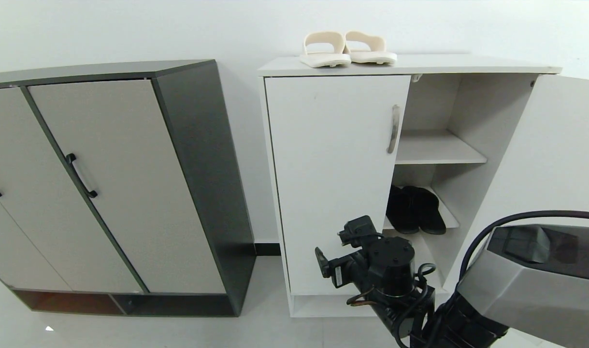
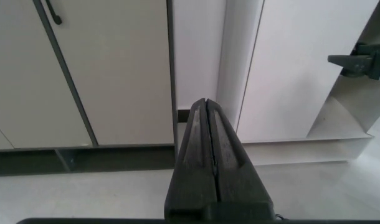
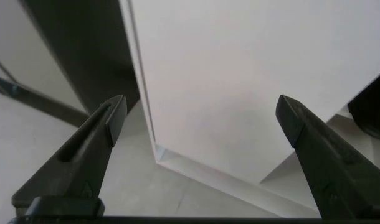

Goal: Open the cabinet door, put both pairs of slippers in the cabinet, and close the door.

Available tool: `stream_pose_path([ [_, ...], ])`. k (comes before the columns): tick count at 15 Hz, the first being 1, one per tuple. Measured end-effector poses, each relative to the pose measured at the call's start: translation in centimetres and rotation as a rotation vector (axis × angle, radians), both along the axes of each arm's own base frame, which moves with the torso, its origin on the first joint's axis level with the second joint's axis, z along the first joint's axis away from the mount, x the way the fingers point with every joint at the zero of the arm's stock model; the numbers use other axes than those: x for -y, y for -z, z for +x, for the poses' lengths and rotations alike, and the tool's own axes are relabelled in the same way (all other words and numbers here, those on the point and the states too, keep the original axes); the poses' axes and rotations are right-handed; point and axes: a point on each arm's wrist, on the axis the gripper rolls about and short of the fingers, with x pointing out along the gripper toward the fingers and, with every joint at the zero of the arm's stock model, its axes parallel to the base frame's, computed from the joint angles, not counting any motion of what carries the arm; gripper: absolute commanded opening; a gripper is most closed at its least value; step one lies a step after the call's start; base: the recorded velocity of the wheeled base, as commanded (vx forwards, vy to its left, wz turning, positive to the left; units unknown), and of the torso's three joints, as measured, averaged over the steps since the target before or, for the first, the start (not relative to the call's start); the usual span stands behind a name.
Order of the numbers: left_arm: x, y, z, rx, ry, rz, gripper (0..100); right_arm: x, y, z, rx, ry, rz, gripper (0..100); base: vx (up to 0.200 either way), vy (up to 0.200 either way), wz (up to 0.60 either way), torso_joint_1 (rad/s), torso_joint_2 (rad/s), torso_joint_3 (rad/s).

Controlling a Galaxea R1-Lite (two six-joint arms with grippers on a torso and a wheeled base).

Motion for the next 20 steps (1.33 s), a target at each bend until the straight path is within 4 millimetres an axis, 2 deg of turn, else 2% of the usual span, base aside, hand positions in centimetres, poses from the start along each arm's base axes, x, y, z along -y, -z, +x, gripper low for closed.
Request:
stream_pose_path([
  [11,0.00,0.00,0.00,0.000,0.000,0.000,0,0.10,0.49,0.08,-0.006,0.002,-0.024,100,0.000,0.000,0.00,0.000,0.00,0.000],
  [15,0.00,0.02,0.00,-0.002,0.000,0.001,0,0.08,0.61,0.06,-0.011,0.000,-0.029,100,0.000,0.000,0.00,0.022,-0.22,-0.304],
  [20,0.00,0.00,0.00,0.000,0.001,0.000,0,0.10,0.64,0.10,-0.010,0.001,-0.028,100,0.000,0.000,0.00,0.076,-0.51,-0.353],
])
